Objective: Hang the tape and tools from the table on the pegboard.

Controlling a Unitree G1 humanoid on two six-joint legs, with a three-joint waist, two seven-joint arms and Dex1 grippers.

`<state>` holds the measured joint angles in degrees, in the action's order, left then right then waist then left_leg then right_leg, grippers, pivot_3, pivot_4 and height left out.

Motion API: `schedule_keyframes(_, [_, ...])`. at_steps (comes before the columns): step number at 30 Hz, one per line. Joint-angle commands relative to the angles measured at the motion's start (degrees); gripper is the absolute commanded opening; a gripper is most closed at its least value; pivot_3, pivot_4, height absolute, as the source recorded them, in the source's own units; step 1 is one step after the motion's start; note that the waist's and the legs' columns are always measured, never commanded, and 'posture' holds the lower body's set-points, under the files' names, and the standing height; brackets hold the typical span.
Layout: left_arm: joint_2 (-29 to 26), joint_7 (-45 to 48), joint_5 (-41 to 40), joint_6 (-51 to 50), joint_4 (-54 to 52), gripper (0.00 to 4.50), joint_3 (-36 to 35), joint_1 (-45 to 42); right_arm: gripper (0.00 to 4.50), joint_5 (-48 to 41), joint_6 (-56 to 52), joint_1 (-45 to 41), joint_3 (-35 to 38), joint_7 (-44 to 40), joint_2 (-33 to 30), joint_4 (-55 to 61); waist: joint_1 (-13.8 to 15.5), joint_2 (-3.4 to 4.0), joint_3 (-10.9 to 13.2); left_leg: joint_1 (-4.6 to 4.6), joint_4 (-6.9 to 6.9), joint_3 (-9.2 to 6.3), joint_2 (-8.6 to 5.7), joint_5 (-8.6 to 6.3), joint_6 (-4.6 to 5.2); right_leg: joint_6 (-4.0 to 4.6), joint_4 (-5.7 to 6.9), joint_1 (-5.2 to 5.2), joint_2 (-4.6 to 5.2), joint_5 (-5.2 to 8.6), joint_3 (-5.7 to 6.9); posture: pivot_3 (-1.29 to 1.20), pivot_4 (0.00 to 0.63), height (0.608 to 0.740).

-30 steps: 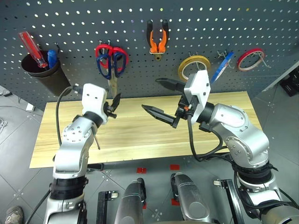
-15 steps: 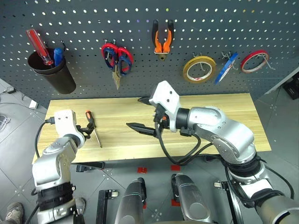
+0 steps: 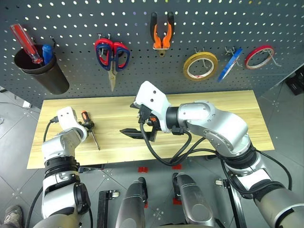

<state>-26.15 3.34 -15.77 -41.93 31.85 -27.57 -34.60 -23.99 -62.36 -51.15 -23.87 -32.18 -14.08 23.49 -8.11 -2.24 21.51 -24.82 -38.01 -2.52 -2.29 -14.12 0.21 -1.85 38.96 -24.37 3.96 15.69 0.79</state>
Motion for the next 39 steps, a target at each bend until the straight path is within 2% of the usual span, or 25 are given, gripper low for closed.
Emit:
schedule_keyframes(1, [0.4,-1.7,-0.7,0.5,0.8,1.95,-1.3,0.7,4.50,-0.6,-0.6,-1.3,1.2,-0.3,0.0,1.3,0.0,0.00,0.0,0.00,0.00,0.01,0.00,0.00,0.00,0.00,0.00,0.00,0.00,0.00,0.00,-0.34,0.428,0.740])
schedule_keyframes(5, [0.2,-1.6,-1.5,0.2,-0.3,0.72,-1.4,1.6,4.50,-0.7,-1.1,-1.6,1.8,-0.4,-0.2,0.9,-0.5,0.00,0.0,0.01,-0.02,0.03,0.01,0.00,0.00,-0.01,0.04,0.00,0.00,-0.01,-0.01,-0.34,0.415,0.740])
schedule_keyframes(6, [-0.2,-1.3,-1.6,0.0,-1.1,0.53,-1.2,2.1,4.50,-0.7,-1.1,-1.6,1.9,-0.4,-0.3,0.8,-0.5,0.00,0.0,0.02,-0.01,0.03,0.01,0.00,-0.01,-0.01,0.06,0.00,0.00,-0.01,-0.01,-0.34,0.408,0.740])
schedule_keyframes(9, [-1.6,0.5,-2.1,-1.7,-6.5,0.53,-0.3,4.6,4.50,-0.2,-0.6,-1.3,2.1,-0.4,-1.0,0.6,-1.0,-0.02,0.0,0.02,-0.01,0.03,0.01,0.01,-0.02,-0.01,0.07,0.00,-0.01,-0.01,0.00,-0.34,0.395,0.740])
schedule_keyframes(12, [-3.7,3.8,-3.5,-4.6,-17.3,0.53,-0.2,10.5,4.50,0.4,0.4,-0.8,3.6,0.4,-1.8,0.9,-1.4,-0.04,0.0,0.00,0.01,0.06,0.01,0.02,-0.05,-0.01,0.02,-0.02,-0.01,-0.01,-0.05,-0.34,0.380,0.740])
schedule_keyframes(18, [-4.0,7.3,-10.7,-11.6,-45.0,0.53,-4.5,23.8,4.50,-0.1,6.1,2.7,7.0,-1.5,-5.5,4.5,-1.0,-0.08,-0.1,-0.03,0.07,0.05,0.00,0.03,-0.09,-0.01,-0.08,-0.02,0.05,-0.01,-0.04,-0.31,0.347,0.740])
schedule_keyframes(22, [-6.4,11.7,-10.1,-5.6,-60.2,0.53,-2.2,31.0,4.50,-1.9,4.6,2.7,11.7,-0.4,-6.3,5.5,-0.2,-0.05,-0.1,-0.04,0.05,0.07,-0.03,0.03,-0.09,-0.01,-0.03,-0.01,0.08,-0.01,-0.05,-0.29,0.310,0.740])
schedule_keyframes(25, [-7.7,14.7,-11.5,-1.7,-67.4,0.53,-2.3,31.9,4.50,-5.3,2.7,1.7,17.6,0.4,-5.6,6.4,0.3,-0.07,-0.3,-0.04,0.08,0.02,0.00,0.09,-0.18,0.08,0.03,-0.04,0.06,-0.06,0.01,-0.28,0.292,0.740])
schedule_keyframes(27, [-8.2,14.6,-12.4,-0.9,-68.2,0.53,-3.6,29.8,4.50,-6.0,2.9,0.9,19.2,0.1,-6.3,6.1,0.4,-0.05,-0.7,-0.04,0.07,-0.03,-0.01,0.13,-0.25,0.13,0.02,-0.01,0.05,-0.09,0.07,-0.28,0.265,0.740])
schedule_keyframes(31, [-12.7,15.2,-12.9,0.8,-68.0,0.53,-5.2,22.6,4.50,-6.8,4.9,-1.3,21.5,-1.2,-8.4,5.0,0.5,-0.14,-1.4,-0.05,0.05,-0.02,-0.02,0.21,-0.37,0.13,0.03,0.00,0.01,-0.10,0.09,-0.27,0.232,0.740])
schedule_keyframes(39, [-23.1,17.6,-11.6,7.7,-53.6,0.53,-2.9,-1.3,4.50,-7.1,7.3,-2.7,21.8,-1.7,-9.8,3.6,0.0,-0.44,-2.7,-0.08,0.02,0.13,-0.02,0.28,-0.46,0.11,0.02,-0.01,-0.05,-0.10,0.06,-0.30,0.199,0.740])
